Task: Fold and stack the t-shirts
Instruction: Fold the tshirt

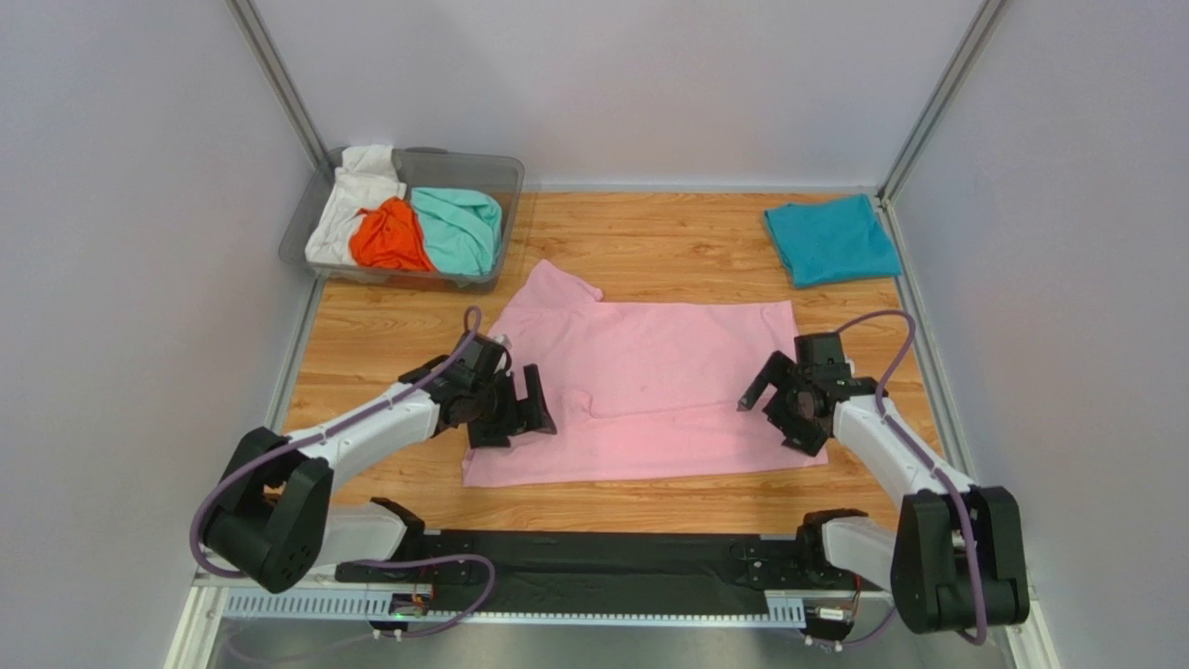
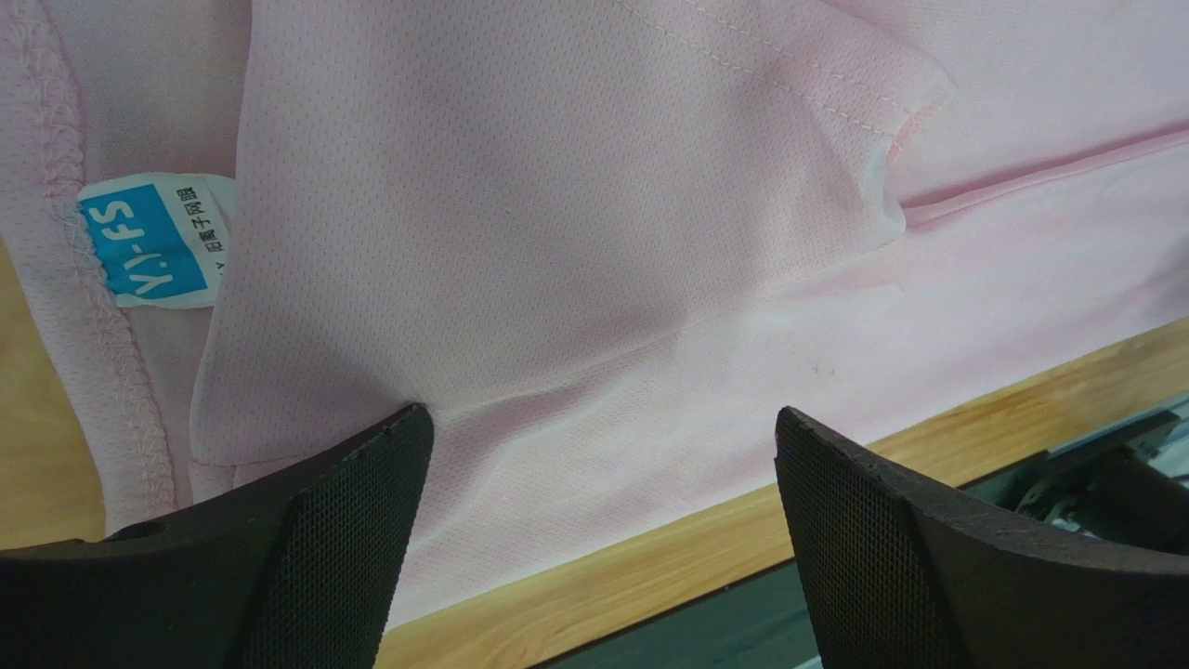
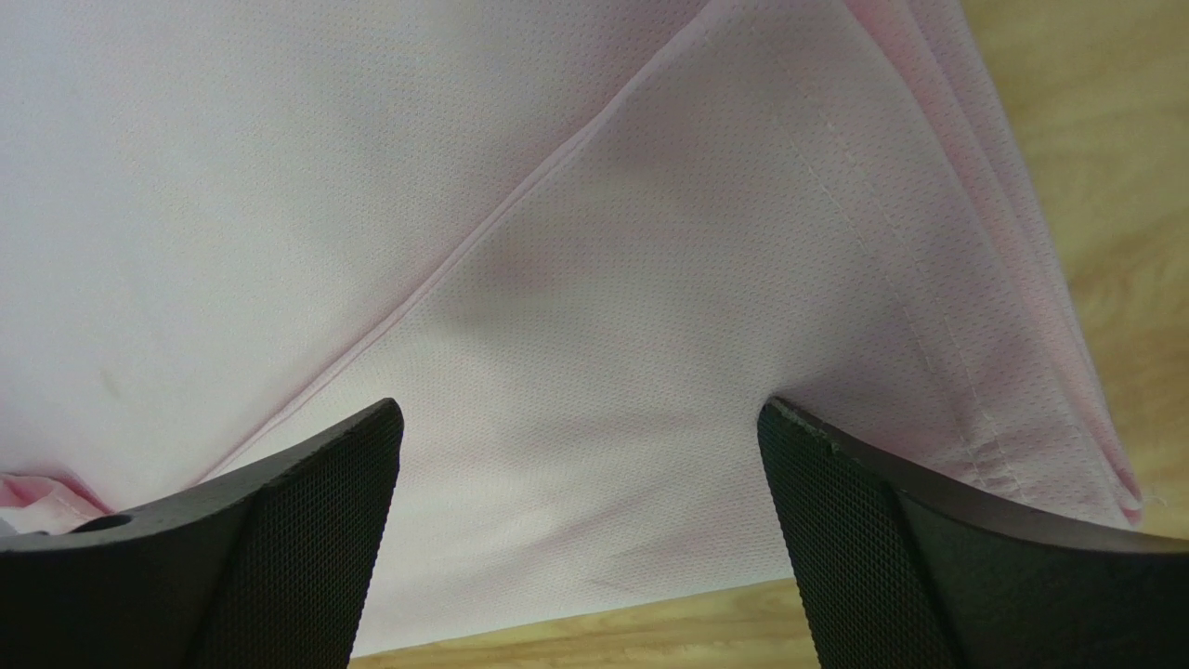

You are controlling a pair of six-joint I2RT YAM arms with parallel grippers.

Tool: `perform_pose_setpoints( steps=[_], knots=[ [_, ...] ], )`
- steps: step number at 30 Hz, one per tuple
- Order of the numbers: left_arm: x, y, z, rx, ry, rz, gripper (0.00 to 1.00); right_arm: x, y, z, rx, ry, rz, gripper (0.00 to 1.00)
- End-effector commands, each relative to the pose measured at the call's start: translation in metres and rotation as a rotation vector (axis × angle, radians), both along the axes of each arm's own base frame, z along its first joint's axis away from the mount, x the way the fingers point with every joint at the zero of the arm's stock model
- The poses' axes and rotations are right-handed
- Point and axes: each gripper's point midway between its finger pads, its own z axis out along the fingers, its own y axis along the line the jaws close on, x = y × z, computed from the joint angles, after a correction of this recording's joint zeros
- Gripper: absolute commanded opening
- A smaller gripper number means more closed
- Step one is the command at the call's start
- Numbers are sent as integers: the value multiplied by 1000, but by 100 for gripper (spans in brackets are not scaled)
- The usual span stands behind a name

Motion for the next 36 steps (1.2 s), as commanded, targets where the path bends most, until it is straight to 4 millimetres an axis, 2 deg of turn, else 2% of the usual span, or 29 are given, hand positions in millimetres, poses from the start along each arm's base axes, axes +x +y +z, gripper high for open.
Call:
perform_pose_setpoints(
  steps=[1, 4, 5, 6, 7, 9, 10, 11, 13, 14, 16, 17, 19, 21, 23, 24, 25, 26, 28, 29, 30, 31, 32, 33, 34, 35, 36],
  knots=[
    [-45, 18, -18, 84, 134, 38, 100, -51, 3, -12, 29, 132, -18, 100],
    [-55, 22, -7, 96, 118, 48, 100, -59, 1, 3, 26, 99, -14, 100],
    [-52, 21, 4, 80, 83, 55, 100, -59, 0, 7, 18, 88, -14, 100],
    [-54, 27, 7, 100, 81, 62, 100, -55, 0, 15, 20, 51, -16, 100],
    [-47, 27, 19, 93, 27, 73, 100, -50, 1, 23, 24, 19, -10, 100],
    [-40, 28, 32, 92, -25, 76, 100, -44, 0, 33, 20, -8, -11, 100],
    [-36, 30, 39, 102, -53, 72, 100, -35, -1, 46, 9, -45, -2, 100],
    [-25, 27, 55, 89, -101, 73, 100, -30, -3, 52, -5, -60, 3, 100],
    [-13, 32, 68, 132, -157, 76, 100, -22, -12, 64, -64, -84, 19, 100],
    [0, 30, 84, 137, -196, 81, 100, -10, -14, 80, -77, -129, 20, 100],
    [15, 35, 91, 198, -223, 100, 100, -1, -22, 96, -127, -163, 11, 100],
    [29, 31, 109, 200, -271, 94, 100, 9, -26, 114, -149, -209, -5, 100],
    [47, 32, 121, 236, -309, 102, 100, 17, -40, 128, -214, -245, -55, 100],
    [73, 29, 135, 270, -340, 107, 100, 26, -46, 145, -233, -291, -99, 100],
    [97, 24, 143, 280, -337, 113, 100, 35, -50, 152, -256, -312, -108, 100],
    [105, 25, 144, 273, -321, 117, 100, 41, -49, 158, -263, -328, -88, 100],
    [116, 22, 134, 288, -290, 112, 100, 48, -48, 160, -259, -346, -82, 100],
    [130, 19, 145, 279, -316, 121, 100, 54, -46, 157, -262, -334, -64, 100],
    [151, 18, 145, 297, -327, 116, 100, 64, -48, 155, -280, -327, -57, 100],
    [169, 12, 143, 306, -323, 111, 100, 68, -48, 155, -282, -321, -57, 100],
    [178, 12, 140, 306, -313, 108, 100, 73, -48, 144, -286, -283, -52, 100],
    [190, 10, 123, 333, -284, 81, 99, 80, -47, 147, -280, -287, -49, 100],
    [214, 5, 128, 333, -305, 81, 96, 87, -46, 141, -281, -269, -34, 100],
    [215, 6, 128, 328, -299, 83, 96, 88, -46, 136, -283, -250, -33, 100],
    [225, 4, 106, 347, -262, 61, 90, 94, -45, 136, -285, -253, -28, 100],
    [241, 1, 115, 334, -286, 69, 86, 97, -45, 133, -286, -247, -23, 100],
    [248, 3, 109, 341, -268, 68, 84, 99, -46, 132, -292, -243, -24, 100]
  ],
)
